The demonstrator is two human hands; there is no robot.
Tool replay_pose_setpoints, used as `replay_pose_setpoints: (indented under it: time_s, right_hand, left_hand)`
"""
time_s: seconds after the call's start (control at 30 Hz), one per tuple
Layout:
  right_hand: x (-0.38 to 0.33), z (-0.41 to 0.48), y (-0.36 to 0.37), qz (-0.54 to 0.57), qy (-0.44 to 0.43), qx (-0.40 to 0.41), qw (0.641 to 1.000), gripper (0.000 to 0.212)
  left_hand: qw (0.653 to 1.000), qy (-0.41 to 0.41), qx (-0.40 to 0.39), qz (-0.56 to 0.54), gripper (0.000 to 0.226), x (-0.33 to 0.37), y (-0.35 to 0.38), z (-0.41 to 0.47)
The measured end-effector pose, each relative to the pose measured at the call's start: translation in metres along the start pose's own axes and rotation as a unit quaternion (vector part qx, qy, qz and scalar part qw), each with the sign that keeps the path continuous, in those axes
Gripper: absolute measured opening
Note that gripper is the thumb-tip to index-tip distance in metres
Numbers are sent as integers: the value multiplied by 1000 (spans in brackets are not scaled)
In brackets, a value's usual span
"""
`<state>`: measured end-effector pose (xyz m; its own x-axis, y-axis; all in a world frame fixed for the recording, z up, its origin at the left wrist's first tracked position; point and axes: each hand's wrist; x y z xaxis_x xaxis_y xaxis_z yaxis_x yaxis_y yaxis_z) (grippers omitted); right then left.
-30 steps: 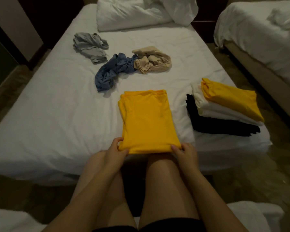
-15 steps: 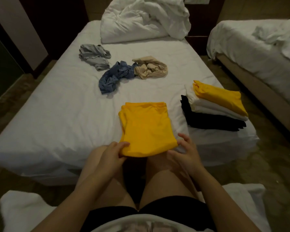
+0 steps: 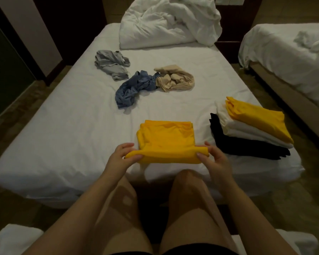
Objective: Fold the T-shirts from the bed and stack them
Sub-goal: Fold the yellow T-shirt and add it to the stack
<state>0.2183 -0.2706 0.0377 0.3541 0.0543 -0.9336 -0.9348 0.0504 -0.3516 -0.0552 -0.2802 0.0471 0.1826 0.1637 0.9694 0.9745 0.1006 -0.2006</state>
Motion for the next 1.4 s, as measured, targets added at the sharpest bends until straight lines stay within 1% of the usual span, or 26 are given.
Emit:
replay_pose_setpoints:
  time_s: [0.03,0.07,0.1,0.17,0.2,0.3,0.37,0.43,0.5,0.6,0.73,0.87,0.93,1.0,1.03,1.07,1.13,1.2,1.23,1.3,1.33,1.4]
  right_hand:
    - [-2,8,2,13,-3,12,1000,27]
    - [-2,17,3,29,-5,26,999,28]
    - [-5,26,4,31,-4,33,999,24]
    - [-6,44,9,26,-15,52,998,10]
    - [-4,56,12,30,-12,57,998,7]
    - [7,89,23,20,20,42,999,30]
    - [19,110,34,-9,46,20,999,46]
    - [34,131,45,-53,76,-2,996,64]
    - [48,147,55,-105,113,-8,988,73]
    - [65,162,65,-138,147,5,979,69]
    - [82,173,71,-165,153,35,974,64]
    - [89,167,76,-173,151,103,968,59]
    - [88,159,75,-185,146,148,960,59]
    - [86,152,71,-174,153,170,958,65]
    - [83,149,69,-164,158,164,960,69]
    - [80,147,68,-161,166,142,962,73]
    - [71,144,69,-200,178,59,962,76]
    - [65,145,72,-227,176,-31,957,78]
    - [62,144,72,-221,173,-59,958,81]
    - [56,140,68,-191,160,-67,966,85]
    - [53,137,64,-172,147,-54,973,83]
    - [42,129,53,-128,111,-26,985,77]
  left_hand:
    - [1000,3,9,-9,25,5,4,7]
    - [1000,6,16,-18,31,9,9,13]
    - [999,13,24,-29,31,13,14,20]
    - [997,37,46,-49,16,20,24,35]
    - [996,45,62,-49,13,21,29,44]
    - [991,48,118,-35,18,20,44,78]
    - [988,41,145,-19,19,14,52,106]
    - [987,29,159,-4,21,6,60,136]
    - [987,18,159,11,24,-4,67,164]
    - [988,3,149,41,28,-22,73,200]
    - [985,-32,153,71,36,-48,74,225]
    - [984,-48,159,59,30,-45,74,222]
    - [984,-51,162,56,38,-39,70,211]
    - [978,-37,182,96,49,-40,62,193]
    - [975,-46,184,117,55,-41,59,181]
    - [974,-74,173,125,61,-43,58,169]
    - [979,-126,118,109,68,-45,63,151]
    - [986,-131,62,81,75,-45,70,143]
    - [989,-126,43,71,80,-42,71,141]
    - [992,-107,24,63,88,-33,67,137]
    - [994,-89,22,62,86,-27,64,134]
    - [998,-38,14,57,75,-13,60,124]
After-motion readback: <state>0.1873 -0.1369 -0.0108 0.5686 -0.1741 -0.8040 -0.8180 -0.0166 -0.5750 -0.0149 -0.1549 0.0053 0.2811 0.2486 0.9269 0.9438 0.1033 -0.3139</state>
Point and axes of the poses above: each hand's wrist, its own z-axis towards the middle knuckle, its own y-axis out of the palm, x = y × z, and after that the axes turned 10 degrees about -z, right-handed
